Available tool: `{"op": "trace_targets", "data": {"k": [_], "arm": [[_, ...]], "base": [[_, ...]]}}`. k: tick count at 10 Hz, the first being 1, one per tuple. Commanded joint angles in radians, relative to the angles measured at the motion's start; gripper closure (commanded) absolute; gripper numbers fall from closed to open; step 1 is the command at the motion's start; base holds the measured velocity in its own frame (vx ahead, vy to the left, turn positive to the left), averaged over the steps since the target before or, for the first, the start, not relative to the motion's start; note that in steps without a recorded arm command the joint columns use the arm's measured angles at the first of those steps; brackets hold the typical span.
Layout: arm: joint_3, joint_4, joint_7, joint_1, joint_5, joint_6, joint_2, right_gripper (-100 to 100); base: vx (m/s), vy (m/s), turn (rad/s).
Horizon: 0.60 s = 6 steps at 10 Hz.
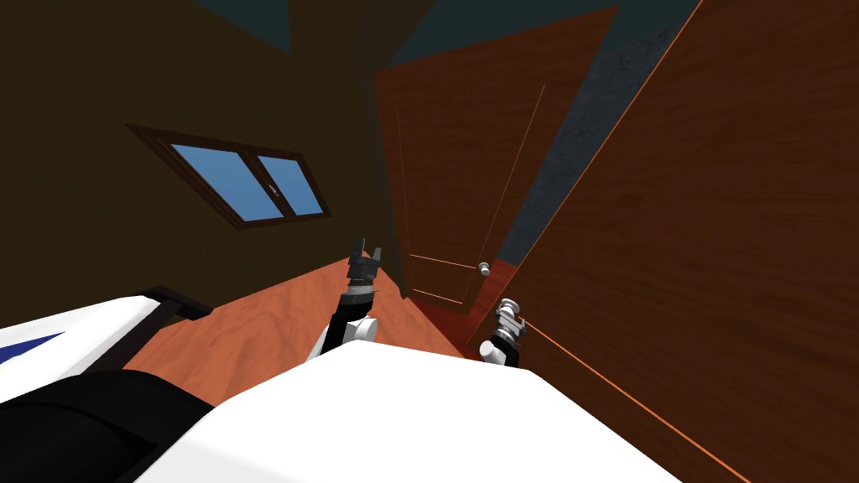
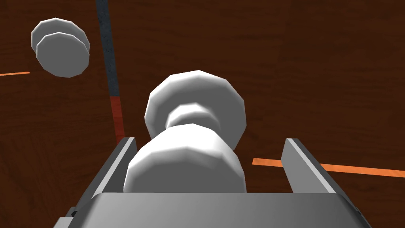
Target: Push the door open
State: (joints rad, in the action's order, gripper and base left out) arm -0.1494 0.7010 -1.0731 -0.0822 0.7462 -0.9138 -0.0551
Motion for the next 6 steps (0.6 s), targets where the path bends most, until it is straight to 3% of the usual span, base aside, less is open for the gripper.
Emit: {"op": "trace_targets", "data": {"k": [1, 6], "arm": [[-0.027, 0.011, 0.008, 0.028, 0.010, -0.006, -0.015, 100], [-0.041, 0.009, 0.010, 0.030, 0.013, -0.008, -0.019, 100]], "base": [[0.016, -0.020, -0.003], [0.007, -0.013, 0.002]]}}
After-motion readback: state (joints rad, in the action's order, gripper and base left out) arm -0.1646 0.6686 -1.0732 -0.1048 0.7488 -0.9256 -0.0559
